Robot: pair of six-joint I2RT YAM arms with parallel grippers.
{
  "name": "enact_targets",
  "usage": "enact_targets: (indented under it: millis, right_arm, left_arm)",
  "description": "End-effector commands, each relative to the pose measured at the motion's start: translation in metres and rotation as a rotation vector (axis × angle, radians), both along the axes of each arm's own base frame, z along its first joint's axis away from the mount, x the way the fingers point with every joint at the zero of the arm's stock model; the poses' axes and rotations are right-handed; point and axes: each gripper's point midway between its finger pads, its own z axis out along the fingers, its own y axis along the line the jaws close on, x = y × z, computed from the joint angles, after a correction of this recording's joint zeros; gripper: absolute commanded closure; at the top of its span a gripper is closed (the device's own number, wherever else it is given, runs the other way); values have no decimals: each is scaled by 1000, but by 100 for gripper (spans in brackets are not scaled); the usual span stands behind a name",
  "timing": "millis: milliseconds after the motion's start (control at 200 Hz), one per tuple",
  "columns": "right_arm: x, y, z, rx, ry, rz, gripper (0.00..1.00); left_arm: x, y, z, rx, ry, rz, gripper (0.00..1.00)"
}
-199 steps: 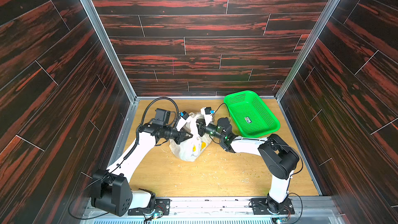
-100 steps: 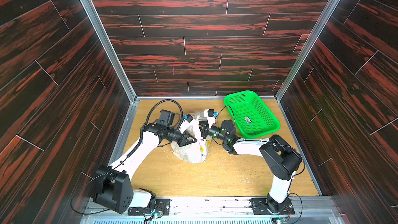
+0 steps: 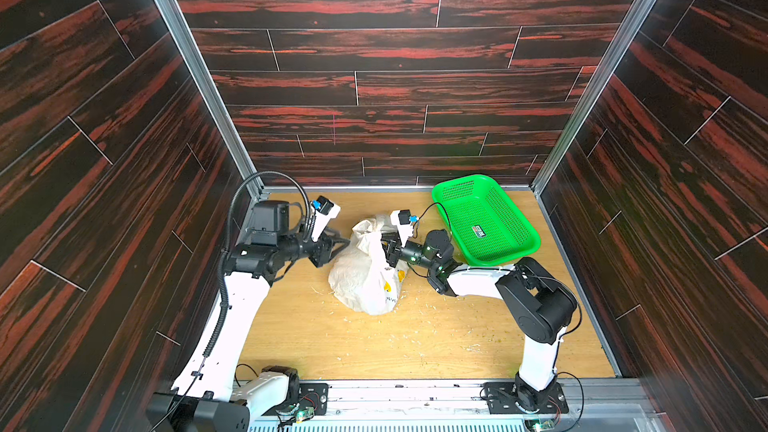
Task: Place the pineapple into a plastic bag & tie a knot
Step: Cross the plastic bag at the center of the board.
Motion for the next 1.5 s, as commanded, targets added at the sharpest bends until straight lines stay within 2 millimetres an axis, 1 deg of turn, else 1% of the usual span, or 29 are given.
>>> enact_targets:
  millis: [0,125,205,286,391,516,621,666,726,802,927,977,1072,1157,1187,1222,1308,1348,1413,1423,1458,1498]
  right_arm:
    - [0,5,16,38,-53,20,100]
    - [0,5,18,39,-54,21,100]
    - [0,4,19,38,-58,20,100]
    - [1,5,19,38,-57,20,100]
    - [1,7,19,37,-56,25,100]
    - [3,7,19,34,-55,24,100]
    - [4,7,20,36,-53,21,100]
    - [4,7,21,37,-54,20,100]
    - [5,7,21,37,-54,19,100]
    - [5,8,21,37,-54,21,100]
    - [5,7,20,33,-53,19,100]
    - [5,7,21,33,-55,18,100]
    - [5,7,21,33,-54,17,100]
    - [5,8,21,36,-50,20,100]
    - [6,7,20,36,-50,19,100]
    - [6,7,21,37,-51,18,100]
    - [7,7,22,38,-52,12,100]
    - [8,6,22,37,-52,4,100]
    - [10,4,23,37,-50,-13,100]
    - [11,4,23,37,-49,-16,100]
    - [12,3,23,37,-48,-25,100]
    - [14,1,22,37,-45,-37,100]
  left_arm:
    - [26,0,-4,72,-132,-49,53]
    - [34,-8,-10,106,-229,-154,49]
    - [32,-12,-22,138,-239,-226,49]
    - [32,-15,-33,154,-252,-272,50]
    - [37,-18,-39,147,-270,-305,51]
    - [34,-22,-49,155,-251,-363,53]
    - [36,-23,-56,168,-245,-388,54]
    - [38,-23,-59,178,-247,-397,56]
    - [42,-24,-63,197,-257,-400,61]
    - [47,-26,-65,218,-282,-397,65]
    - [55,-26,-62,222,-318,-369,67]
    - [58,-25,-61,226,-330,-357,65]
    - [63,-24,-59,229,-340,-339,58]
    - [61,-28,-61,217,-320,-373,58]
    - [58,-30,-65,217,-303,-390,60]
    - [54,-31,-69,224,-290,-405,66]
    - [46,-32,-77,239,-267,-427,91]
    - [42,-31,-78,241,-260,-432,99]
    - [36,-29,-77,249,-256,-429,100]
    - [32,-28,-80,250,-232,-430,100]
    - [26,-27,-80,255,-217,-429,100]
    - [20,-27,-77,251,-209,-430,100]
